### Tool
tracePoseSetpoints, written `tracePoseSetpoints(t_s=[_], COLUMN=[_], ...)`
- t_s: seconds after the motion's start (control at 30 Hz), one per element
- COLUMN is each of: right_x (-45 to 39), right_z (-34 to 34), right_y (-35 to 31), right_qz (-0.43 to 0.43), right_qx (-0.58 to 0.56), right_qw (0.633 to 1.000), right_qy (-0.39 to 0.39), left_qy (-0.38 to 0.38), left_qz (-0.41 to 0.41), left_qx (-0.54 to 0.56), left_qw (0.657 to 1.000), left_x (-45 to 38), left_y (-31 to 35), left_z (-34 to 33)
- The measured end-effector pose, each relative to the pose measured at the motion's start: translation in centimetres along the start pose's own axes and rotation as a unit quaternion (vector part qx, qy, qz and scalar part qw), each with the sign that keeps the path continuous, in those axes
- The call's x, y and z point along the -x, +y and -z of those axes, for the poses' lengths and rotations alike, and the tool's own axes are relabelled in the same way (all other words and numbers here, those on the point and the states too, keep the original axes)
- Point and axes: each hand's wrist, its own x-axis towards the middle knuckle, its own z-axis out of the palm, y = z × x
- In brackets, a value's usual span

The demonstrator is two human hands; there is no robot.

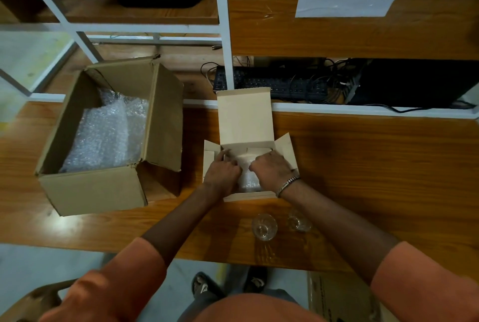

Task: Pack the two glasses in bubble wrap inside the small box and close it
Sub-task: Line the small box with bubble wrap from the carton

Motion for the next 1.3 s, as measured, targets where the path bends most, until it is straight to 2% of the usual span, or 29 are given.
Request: tracePoseSetpoints(t_s=[0.13, 0.43, 0.6, 0.73, 0.83, 0.97, 1.1, 1.17, 1.3], right_x=[0.5, 0.1, 0.3, 1.1, 2.2, 4.4, 7.2, 8.2, 9.7], right_z=[-0.5, -0.6, -0.8, -0.5, -0.9, -0.7, 0.4, 0.6, 0.9], right_y=[-0.7, -0.5, -0.3, 0.0, 0.2, 0.5, 0.1, -0.7, -3.2], right_qz=[-0.005, 0.005, 0.039, 0.033, 0.011, -0.074, -0.120, -0.132, -0.126], right_qx=[-0.016, -0.051, -0.041, -0.093, -0.195, -0.314, -0.366, -0.386, -0.391], right_qw=[1.000, 0.998, 0.997, 0.992, 0.980, 0.942, 0.919, 0.910, 0.908], right_qy=[0.006, -0.025, -0.052, -0.073, -0.024, 0.094, 0.087, 0.079, 0.083], left_qy=[-0.015, 0.038, 0.018, -0.011, 0.024, 0.128, 0.207, 0.209, 0.225], left_qz=[0.013, -0.012, -0.033, -0.035, -0.032, -0.001, 0.053, 0.043, 0.022], left_qx=[-0.004, 0.066, 0.073, 0.115, 0.182, 0.268, 0.356, 0.408, 0.430], left_qw=[1.000, 0.997, 0.997, 0.993, 0.982, 0.955, 0.910, 0.888, 0.874], left_x=[-0.2, 0.4, 0.7, 1.3, 2.6, 5.6, 8.5, 9.8, 11.8], left_y=[-0.3, -0.9, -1.2, -1.1, -0.6, 0.4, 1.8, 2.7, 4.1], left_z=[-1.5, -1.1, -0.6, 0.0, 0.2, 0.3, 0.4, 0.3, -0.1])
